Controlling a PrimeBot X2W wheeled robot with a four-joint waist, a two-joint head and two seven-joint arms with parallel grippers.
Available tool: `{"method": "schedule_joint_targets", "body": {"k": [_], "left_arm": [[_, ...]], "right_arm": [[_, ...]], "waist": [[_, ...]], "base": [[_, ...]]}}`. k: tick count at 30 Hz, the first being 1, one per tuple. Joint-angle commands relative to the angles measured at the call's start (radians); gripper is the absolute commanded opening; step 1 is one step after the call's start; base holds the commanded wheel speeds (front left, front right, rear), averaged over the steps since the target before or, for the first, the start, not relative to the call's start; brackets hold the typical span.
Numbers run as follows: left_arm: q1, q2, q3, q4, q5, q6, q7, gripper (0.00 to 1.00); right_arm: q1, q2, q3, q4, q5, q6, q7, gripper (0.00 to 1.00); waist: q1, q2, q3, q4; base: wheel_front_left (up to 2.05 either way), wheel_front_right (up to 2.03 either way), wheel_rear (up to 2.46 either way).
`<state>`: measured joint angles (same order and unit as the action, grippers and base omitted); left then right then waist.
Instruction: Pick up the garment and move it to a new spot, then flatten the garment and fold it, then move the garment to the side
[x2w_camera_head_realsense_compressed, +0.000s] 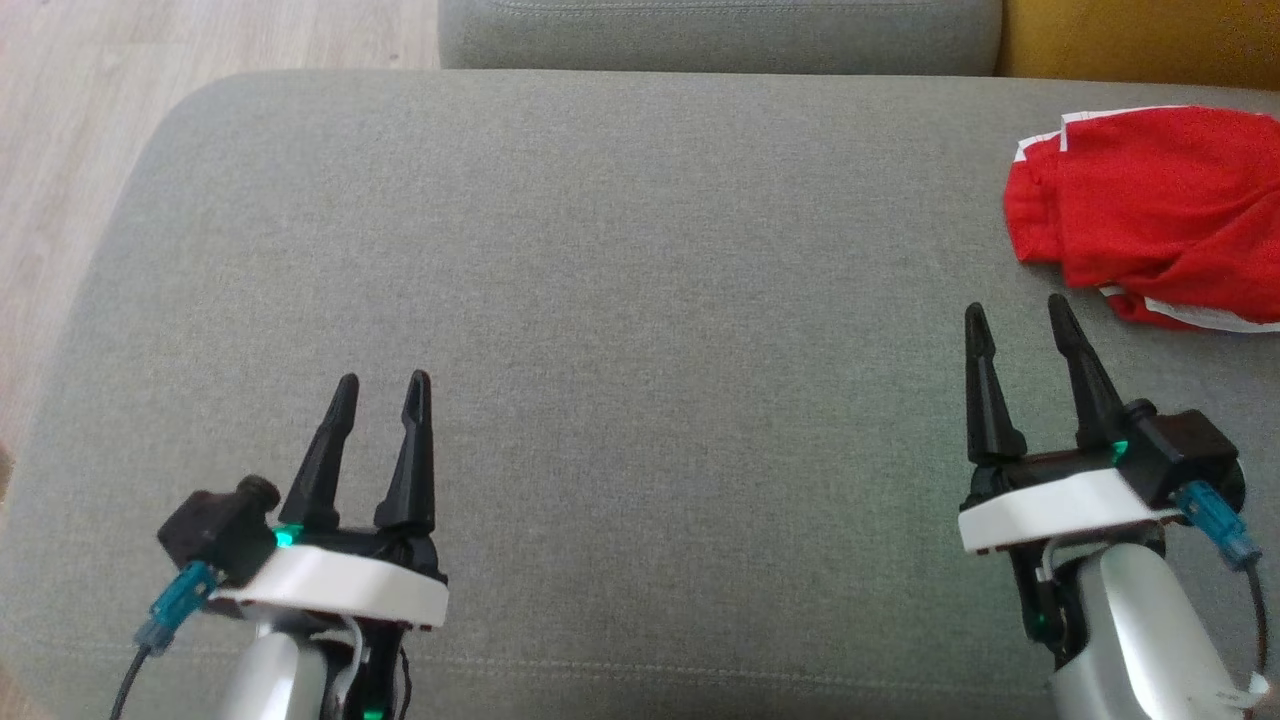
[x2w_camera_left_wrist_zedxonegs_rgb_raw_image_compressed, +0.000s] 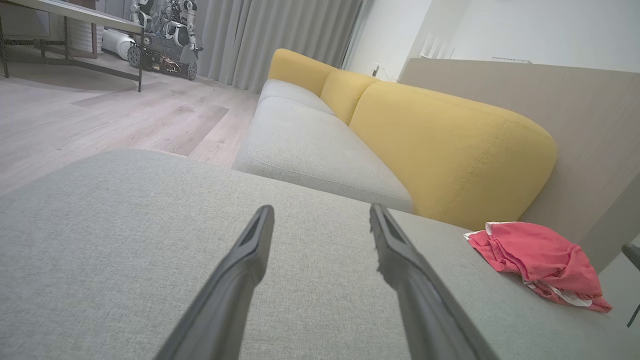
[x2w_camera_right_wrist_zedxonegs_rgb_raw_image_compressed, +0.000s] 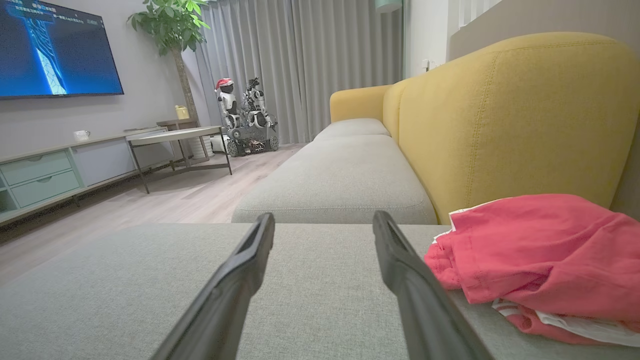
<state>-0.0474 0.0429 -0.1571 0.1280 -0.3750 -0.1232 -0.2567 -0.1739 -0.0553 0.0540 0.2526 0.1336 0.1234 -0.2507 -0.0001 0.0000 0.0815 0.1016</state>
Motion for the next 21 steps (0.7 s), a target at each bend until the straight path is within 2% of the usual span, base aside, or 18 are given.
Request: {"method": "schedule_joint_targets", "body": {"k": [1, 2, 3, 4, 7, 21], "left_arm": [[-0.023, 0.007, 0.035, -0.04, -0.007, -0.003, -0.005, 1.0], [-0.022, 0.007, 0.037, -0.042, -0.008, -0.003, -0.005, 1.0], [-0.022, 0.007, 0.038, -0.046, -0.014, -0.003, -0.005, 0.0], [0.002, 0.0, 0.002, -0.001, -0.013, 0.0, 0.0, 0.0], [0.02, -0.001, -0.001, 0.045, -0.016, 0.0, 0.002, 0.0], [0.012, 0.01, 0.016, 0.053, -0.164, 0.0, 0.032, 0.0]], "right_arm": [[-0.024, 0.005, 0.025, -0.027, 0.005, 0.007, -0.011, 1.0], [-0.024, 0.005, 0.027, -0.025, 0.005, 0.007, -0.011, 1.0], [-0.024, 0.005, 0.028, -0.024, 0.007, 0.007, -0.011, 0.0], [0.001, 0.0, 0.002, 0.013, 0.001, 0.0, 0.0, 0.0], [0.021, 0.001, 0.004, 0.056, 0.003, 0.0, 0.002, 0.0], [0.026, -0.001, -0.012, 0.048, 0.172, 0.0, 0.041, 0.0]], "waist": [[0.0001, 0.0, -0.001, 0.0], [0.0001, 0.0, -0.002, -0.001], [0.0001, 0.0, -0.002, -0.001], [0.0001, 0.0, -0.002, -0.001], [0.0001, 0.0, -0.002, -0.001], [0.0001, 0.0, -0.011, -0.013]], "base": [[0.0, 0.0, 0.0], [0.0, 0.0, 0.0], [0.0, 0.0, 0.0], [0.0, 0.0, 0.0], [0.0, 0.0, 0.0], [0.0, 0.0, 0.0]]}}
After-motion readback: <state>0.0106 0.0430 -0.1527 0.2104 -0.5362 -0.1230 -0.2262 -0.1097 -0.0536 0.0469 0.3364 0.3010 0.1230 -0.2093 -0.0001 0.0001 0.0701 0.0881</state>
